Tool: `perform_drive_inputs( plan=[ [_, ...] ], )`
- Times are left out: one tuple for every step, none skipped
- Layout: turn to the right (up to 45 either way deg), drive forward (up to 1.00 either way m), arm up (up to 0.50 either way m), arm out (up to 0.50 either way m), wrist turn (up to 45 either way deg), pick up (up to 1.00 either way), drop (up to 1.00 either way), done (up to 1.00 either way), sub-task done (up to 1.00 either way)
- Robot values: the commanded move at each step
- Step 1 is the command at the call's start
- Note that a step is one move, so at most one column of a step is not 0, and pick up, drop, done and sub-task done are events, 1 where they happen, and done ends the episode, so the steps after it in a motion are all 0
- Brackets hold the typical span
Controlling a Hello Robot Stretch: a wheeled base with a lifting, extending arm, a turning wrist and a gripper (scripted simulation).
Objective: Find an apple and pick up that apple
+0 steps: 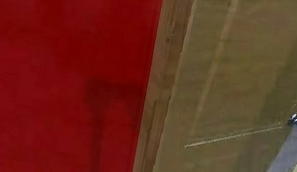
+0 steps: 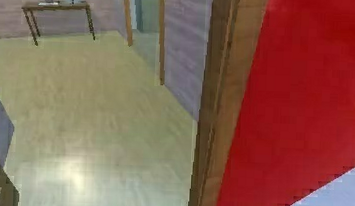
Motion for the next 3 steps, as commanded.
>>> perform_drive_inputs(
  plan=[
    [45.0, 0.00, 0.00, 0.00, 0.0, 0.00, 0.00, 0.00, 0.00],
    [12.0, 0.00, 0.00, 0.00, 0.0, 0.00, 0.00, 0.00, 0.00],
    [0.0, 0.30, 0.00, 0.00, 0.0, 0.00, 0.00, 0.00, 0.00]
  ],
)
